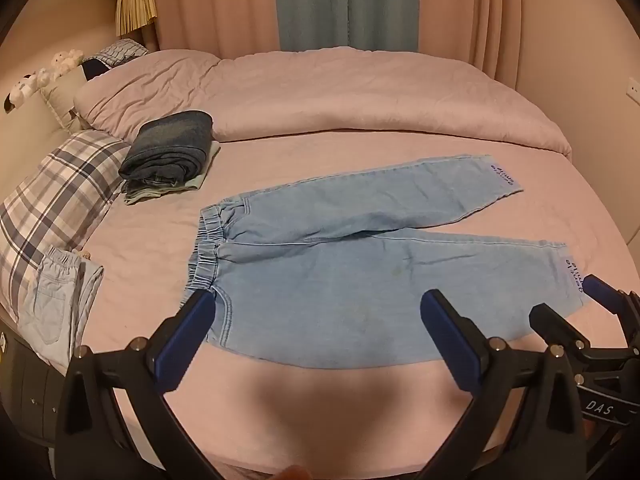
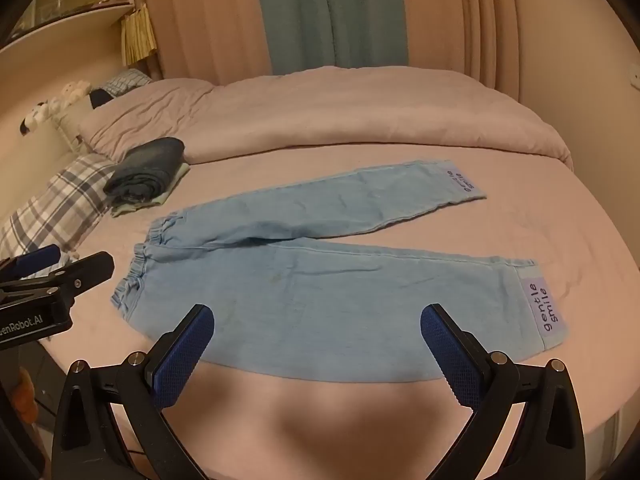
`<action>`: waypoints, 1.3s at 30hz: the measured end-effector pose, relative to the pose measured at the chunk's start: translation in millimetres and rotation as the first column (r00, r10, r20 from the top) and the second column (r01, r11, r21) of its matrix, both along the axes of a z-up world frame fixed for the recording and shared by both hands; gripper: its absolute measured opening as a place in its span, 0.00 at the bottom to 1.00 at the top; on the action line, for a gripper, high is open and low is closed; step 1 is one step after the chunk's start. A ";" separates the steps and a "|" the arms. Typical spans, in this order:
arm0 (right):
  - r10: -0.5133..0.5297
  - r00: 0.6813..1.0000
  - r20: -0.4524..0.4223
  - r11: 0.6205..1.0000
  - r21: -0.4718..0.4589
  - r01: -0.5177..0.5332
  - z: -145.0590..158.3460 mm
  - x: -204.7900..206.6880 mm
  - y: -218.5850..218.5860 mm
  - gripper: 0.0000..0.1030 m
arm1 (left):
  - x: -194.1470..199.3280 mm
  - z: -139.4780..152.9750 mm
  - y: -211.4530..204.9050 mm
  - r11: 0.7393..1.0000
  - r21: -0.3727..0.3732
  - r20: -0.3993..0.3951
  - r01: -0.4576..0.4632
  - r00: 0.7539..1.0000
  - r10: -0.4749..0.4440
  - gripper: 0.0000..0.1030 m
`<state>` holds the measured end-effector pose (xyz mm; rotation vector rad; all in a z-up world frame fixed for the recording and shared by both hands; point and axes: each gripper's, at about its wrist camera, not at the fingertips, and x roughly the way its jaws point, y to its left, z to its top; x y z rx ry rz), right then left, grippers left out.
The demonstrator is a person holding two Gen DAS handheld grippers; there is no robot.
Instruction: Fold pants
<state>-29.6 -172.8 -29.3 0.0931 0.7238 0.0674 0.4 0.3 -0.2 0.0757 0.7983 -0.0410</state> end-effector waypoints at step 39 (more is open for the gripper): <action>0.010 1.000 0.002 1.000 -0.018 -0.010 0.5 -3.1 11.8 1.00 | -2.0 -3.7 1.7 1.000 -0.007 0.002 0.009 1.000 -0.009 1.00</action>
